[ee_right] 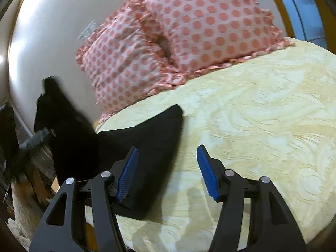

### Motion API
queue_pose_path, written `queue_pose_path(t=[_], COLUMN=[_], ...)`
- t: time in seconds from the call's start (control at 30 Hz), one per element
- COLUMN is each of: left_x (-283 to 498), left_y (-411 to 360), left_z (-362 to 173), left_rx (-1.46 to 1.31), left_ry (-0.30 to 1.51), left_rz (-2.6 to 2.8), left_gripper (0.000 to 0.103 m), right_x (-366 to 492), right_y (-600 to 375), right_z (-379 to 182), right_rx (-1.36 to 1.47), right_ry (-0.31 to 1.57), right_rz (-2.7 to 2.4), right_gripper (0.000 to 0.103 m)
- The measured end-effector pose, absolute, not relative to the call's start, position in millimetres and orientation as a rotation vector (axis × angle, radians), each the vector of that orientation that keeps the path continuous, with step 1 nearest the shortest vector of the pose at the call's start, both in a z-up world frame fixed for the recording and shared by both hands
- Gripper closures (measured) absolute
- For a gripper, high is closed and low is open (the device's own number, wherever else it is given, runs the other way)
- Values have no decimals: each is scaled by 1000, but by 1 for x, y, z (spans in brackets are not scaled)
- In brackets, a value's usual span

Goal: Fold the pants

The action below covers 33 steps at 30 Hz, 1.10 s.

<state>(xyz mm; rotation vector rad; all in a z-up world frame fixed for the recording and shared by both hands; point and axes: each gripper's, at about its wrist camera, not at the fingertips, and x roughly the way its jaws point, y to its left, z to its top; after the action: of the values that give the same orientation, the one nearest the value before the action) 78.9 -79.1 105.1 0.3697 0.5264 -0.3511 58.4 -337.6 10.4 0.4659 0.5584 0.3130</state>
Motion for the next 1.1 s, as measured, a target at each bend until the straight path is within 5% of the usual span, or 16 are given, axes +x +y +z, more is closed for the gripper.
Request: queue_pose_path(t=[0.17,0.4,0.6,0.73,0.77,0.8,0.87,1.1], left_x=[60,47,29,25,24,25,33,79], left_y=[-122,-103,-119,-95,-82,-61,-19,38], left_z=[42,72,27,48,57,69,84,47], left_rx=[511,459,543,358,275,161,-33,-148], left_ry=[664,604,643,654,650,622,542,708], left_rz=[-499,-469,-479,-617,-661,-693,-631,-340], left_gripper=[89,90,86,66,55,34,13,13], right_x=[60,63,67,64,63,63,66,89], right_y=[-347,-341,-333,-313,-307,-298,-282,-231], right_z=[7,13,25,47,52,56,59,24], right_rx=[474,457,456,381,367,349,319,176], right_ry=[571,552,528,484,474,469,485,736], right_rz=[281,287,294,345,365,399,460,483], right_gripper=[43,43,43,43,43,43,43,41])
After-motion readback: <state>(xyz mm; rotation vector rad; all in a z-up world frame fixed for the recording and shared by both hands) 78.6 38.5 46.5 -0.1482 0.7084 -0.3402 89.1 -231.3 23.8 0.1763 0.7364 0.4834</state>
